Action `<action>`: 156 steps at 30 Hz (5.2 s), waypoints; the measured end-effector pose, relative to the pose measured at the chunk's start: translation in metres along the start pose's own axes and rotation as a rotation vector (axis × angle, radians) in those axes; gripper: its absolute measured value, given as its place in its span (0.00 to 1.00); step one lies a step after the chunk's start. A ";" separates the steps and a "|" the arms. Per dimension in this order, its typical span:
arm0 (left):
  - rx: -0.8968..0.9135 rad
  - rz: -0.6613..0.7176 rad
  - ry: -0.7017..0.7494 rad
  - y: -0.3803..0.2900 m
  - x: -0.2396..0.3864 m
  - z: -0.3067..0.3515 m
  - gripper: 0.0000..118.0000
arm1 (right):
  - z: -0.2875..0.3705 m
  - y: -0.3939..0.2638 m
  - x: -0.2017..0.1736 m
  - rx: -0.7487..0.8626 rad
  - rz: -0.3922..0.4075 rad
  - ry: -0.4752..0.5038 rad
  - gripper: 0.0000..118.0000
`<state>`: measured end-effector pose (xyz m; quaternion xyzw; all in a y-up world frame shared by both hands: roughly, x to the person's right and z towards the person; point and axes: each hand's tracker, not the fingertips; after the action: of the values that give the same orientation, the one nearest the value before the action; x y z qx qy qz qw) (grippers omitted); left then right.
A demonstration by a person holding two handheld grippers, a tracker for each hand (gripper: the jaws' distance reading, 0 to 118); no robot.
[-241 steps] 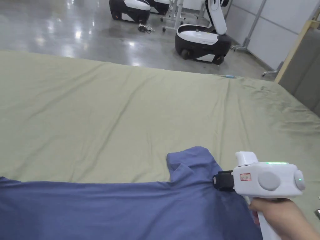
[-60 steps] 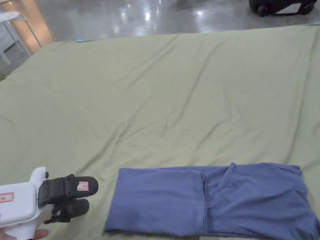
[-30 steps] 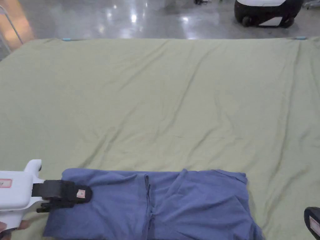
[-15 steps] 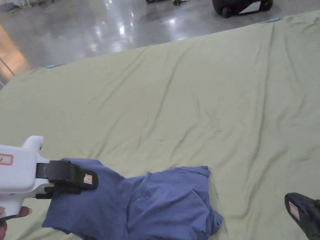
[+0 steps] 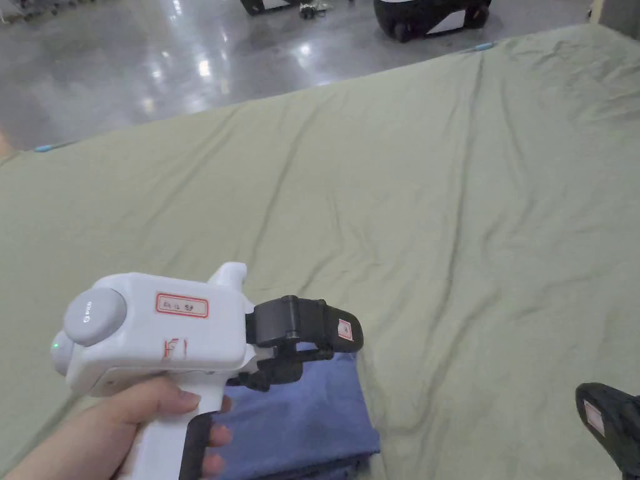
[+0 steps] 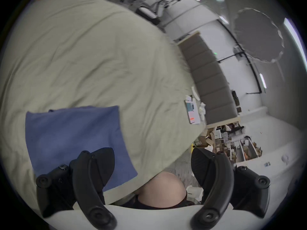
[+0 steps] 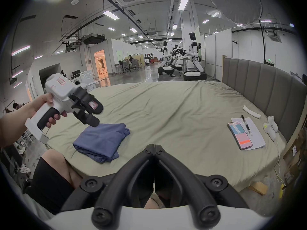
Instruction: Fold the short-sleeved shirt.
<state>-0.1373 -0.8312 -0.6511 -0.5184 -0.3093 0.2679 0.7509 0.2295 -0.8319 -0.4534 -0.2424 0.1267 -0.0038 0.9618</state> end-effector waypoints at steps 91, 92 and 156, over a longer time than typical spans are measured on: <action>0.008 -0.042 0.688 -0.004 -0.341 0.360 0.21 | -0.176 0.095 -0.224 -0.479 0.175 0.228 0.00; -0.004 -0.028 0.747 -0.001 -0.350 0.368 0.21 | -0.178 0.094 -0.223 -0.485 0.179 0.215 0.00; 1.131 -0.508 0.749 -0.105 0.086 0.165 0.18 | -0.031 0.153 -0.171 0.449 0.123 -0.169 0.15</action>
<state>-0.1936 -0.7014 -0.4913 -0.0196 0.0437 0.0085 0.9988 0.0482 -0.6994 -0.5103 -0.0140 0.0563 0.0468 0.9972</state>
